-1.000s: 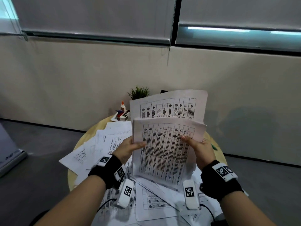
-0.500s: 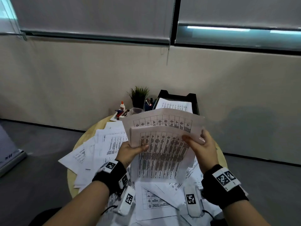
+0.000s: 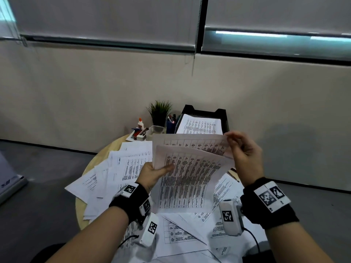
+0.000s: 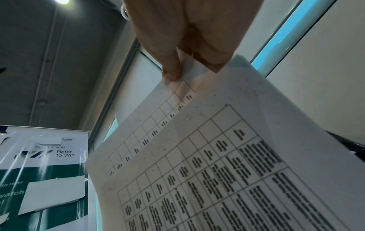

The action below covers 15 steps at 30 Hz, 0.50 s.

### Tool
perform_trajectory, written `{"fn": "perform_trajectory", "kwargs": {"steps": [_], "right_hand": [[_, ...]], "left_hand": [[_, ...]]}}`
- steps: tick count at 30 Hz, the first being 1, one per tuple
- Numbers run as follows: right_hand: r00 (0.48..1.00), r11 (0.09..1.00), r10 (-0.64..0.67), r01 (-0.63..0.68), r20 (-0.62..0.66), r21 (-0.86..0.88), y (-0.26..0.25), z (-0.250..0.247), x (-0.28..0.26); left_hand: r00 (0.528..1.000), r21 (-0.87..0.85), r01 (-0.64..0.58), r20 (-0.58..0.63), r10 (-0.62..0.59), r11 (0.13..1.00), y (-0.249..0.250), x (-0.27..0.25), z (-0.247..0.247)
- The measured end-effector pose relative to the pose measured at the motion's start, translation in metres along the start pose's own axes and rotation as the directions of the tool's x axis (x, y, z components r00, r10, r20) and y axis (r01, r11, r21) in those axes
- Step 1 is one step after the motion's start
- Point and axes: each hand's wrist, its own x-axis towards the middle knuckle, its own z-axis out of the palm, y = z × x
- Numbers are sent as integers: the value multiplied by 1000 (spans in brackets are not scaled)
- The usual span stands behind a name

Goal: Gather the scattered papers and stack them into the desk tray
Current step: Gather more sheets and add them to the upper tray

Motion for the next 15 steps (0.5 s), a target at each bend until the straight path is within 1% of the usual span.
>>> {"fn": "perform_trajectory", "kwargs": {"steps": [5, 6, 7, 8, 9, 10, 11, 12, 13, 14, 15], "right_hand": [[995, 995, 71, -66, -66, 71, 1, -4, 4], [992, 990, 104, -96, -69, 103, 4, -6, 5], [985, 976, 163, -154, -48, 154, 7, -9, 4], [971, 954, 239, -233, -6, 191, 13, -12, 3], [941, 921, 332, -337, 60, 196, 20, -15, -1], [898, 885, 422, -438, 128, 157, 31, -18, -7], [857, 859, 483, -504, 177, 93, 39, -19, -16], [834, 849, 513, -527, 205, 21, 48, -19, -26], [822, 846, 528, -532, 216, -42, 56, -20, -35], [815, 841, 534, -538, 224, -49, 64, -19, -43], [800, 825, 550, -565, 238, -9, 68, -18, -50]], "left_hand": [[999, 76, -43, 5, 43, 996, 14, -2, 3], [998, 76, -57, -9, 58, 995, 17, -3, 3], [997, 62, -67, -25, 69, 996, 19, -4, 2], [996, 45, -70, -48, 72, 997, 20, -4, 0], [996, 18, -62, -65, 63, 998, 22, -4, -2], [994, -10, -50, -95, 49, 999, 20, -2, -5], [994, -39, -28, -110, 24, 999, 17, 0, -8], [990, -76, -4, -139, -7, 997, 15, 1, -10], [985, -100, 17, -170, -34, 995, 11, 4, -13], [983, -105, 29, -180, -48, 994, 6, 6, -15], [984, -104, 31, -173, -49, 994, -1, 9, -18]]}}
